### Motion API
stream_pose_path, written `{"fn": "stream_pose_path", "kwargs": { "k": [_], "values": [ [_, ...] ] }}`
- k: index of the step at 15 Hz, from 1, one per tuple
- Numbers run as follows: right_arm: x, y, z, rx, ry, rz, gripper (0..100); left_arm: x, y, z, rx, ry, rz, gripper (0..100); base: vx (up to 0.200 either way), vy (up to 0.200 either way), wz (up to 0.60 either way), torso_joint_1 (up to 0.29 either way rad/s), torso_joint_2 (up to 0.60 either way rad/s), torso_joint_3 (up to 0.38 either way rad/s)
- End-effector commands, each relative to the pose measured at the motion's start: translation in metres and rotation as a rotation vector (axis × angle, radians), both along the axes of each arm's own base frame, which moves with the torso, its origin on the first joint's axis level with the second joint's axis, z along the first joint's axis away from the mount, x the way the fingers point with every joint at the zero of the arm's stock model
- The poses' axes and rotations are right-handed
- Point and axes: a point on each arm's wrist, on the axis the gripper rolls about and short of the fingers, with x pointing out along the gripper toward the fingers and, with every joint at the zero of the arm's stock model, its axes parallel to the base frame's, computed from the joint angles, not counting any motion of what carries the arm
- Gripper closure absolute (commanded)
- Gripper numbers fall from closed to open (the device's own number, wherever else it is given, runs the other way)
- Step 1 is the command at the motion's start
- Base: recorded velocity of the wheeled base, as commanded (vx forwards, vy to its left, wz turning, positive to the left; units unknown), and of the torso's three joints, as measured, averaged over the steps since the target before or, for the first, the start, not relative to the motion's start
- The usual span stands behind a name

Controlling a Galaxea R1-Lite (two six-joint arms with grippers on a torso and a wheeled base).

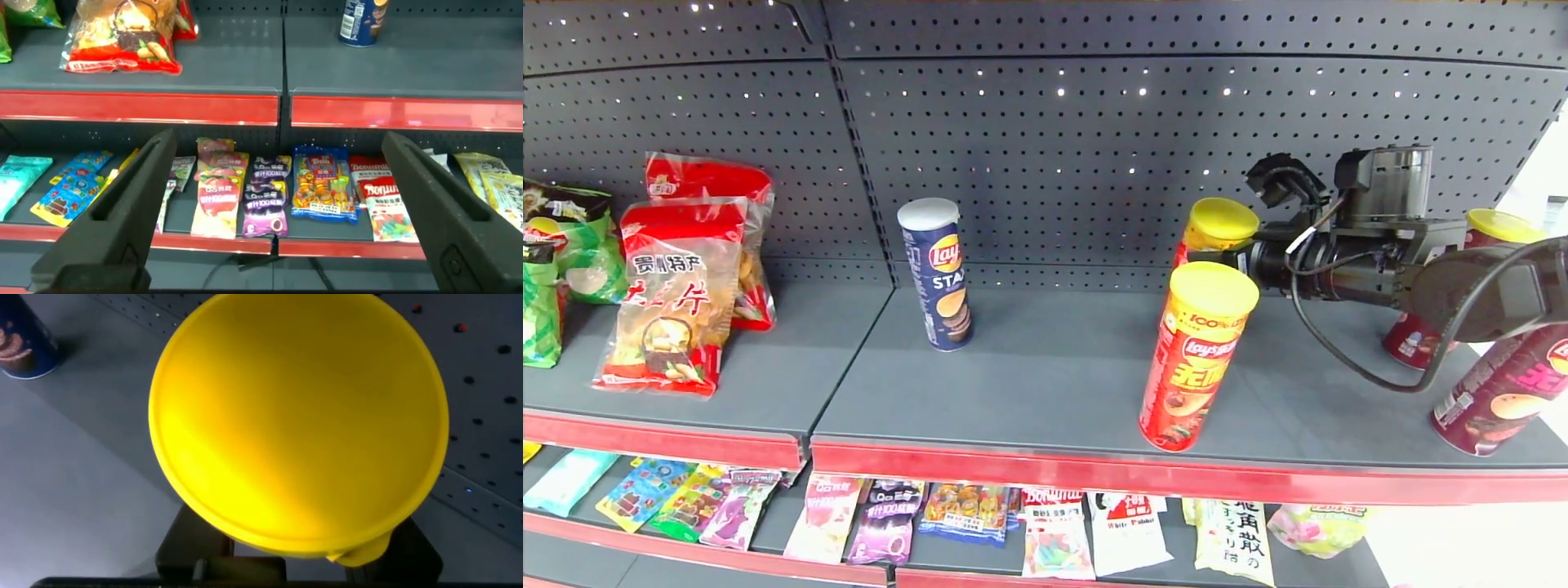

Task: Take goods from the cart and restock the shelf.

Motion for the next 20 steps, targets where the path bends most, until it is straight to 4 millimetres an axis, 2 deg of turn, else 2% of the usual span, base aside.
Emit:
{"fn": "stream_pose_path", "kwargs": {
  "k": [1, 20],
  "values": [
    [0.000, 0.000, 0.000, -0.001, 0.002, 0.000, 100, 0.000, 0.000, 0.000, 0.000, 0.000, 0.000, 0, 0.000, 0.000, 0.00, 0.000, 0.00, 0.000],
    [-0.013, 0.006, -0.002, -0.006, 0.018, 0.020, 100, 0.000, 0.000, 0.000, 0.000, -0.002, 0.000, 0, 0.000, 0.000, 0.00, 0.000, 0.00, 0.000]
  ]
}}
